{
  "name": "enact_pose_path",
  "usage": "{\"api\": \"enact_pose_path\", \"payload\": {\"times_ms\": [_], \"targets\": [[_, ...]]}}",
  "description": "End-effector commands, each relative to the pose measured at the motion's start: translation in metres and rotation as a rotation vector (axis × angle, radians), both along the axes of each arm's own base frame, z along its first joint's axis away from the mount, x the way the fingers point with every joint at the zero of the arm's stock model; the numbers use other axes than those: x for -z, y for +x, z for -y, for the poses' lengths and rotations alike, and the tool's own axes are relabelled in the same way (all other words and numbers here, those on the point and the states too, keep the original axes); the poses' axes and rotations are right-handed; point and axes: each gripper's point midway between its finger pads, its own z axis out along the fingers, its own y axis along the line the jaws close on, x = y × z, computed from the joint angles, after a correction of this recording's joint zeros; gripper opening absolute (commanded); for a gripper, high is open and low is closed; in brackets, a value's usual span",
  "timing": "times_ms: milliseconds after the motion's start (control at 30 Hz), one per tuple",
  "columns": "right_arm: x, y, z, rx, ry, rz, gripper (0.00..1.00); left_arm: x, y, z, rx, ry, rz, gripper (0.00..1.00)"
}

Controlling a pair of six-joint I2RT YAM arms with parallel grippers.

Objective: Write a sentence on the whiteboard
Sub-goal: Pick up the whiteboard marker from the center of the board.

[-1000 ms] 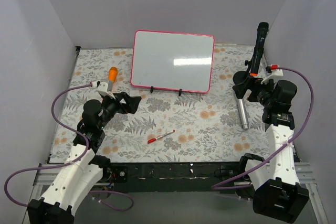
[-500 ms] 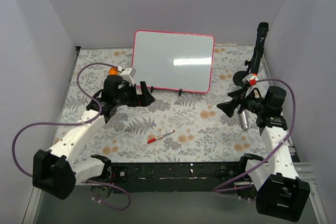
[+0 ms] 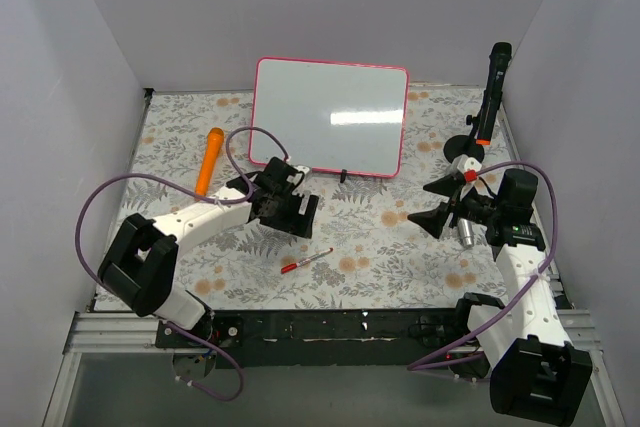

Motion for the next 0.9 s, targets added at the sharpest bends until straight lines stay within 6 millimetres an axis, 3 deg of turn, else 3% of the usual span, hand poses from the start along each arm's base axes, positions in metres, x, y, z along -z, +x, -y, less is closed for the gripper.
{"api": "enact_pose_path", "payload": {"times_ms": [0, 133, 267, 367, 667, 767, 867], "targets": [[-0.002, -0.004, -0.003, -0.029, -0.006, 0.036, 0.98, -0.013, -0.017, 0.022, 0.119, -0.004, 0.000, 0.76], [-0.001, -0.004, -0.002, -0.027, -0.007, 0.034, 0.98, -0.003, -0.035, 0.027, 0.149, 0.060, -0.033, 0.63], [0.001, -0.005, -0.002, -0.029, -0.008, 0.034, 0.98, 0.004, -0.047, 0.041, 0.186, 0.121, -0.035, 0.59], [0.002, -0.005, -0.002, -0.030, -0.006, 0.029, 0.98, 0.013, -0.048, 0.045, 0.194, 0.188, -0.039, 0.50], [0.000, -0.007, -0.003, -0.036, -0.005, 0.034, 0.98, 0.035, -0.045, 0.053, 0.219, 0.307, -0.047, 0.42], [-0.001, -0.008, -0.003, -0.040, -0.005, 0.035, 0.98, 0.041, -0.045, 0.055, 0.230, 0.344, -0.055, 0.28], [-0.002, -0.009, -0.004, -0.044, -0.004, 0.040, 0.98, 0.047, -0.047, 0.056, 0.247, 0.380, -0.068, 0.28]]}}
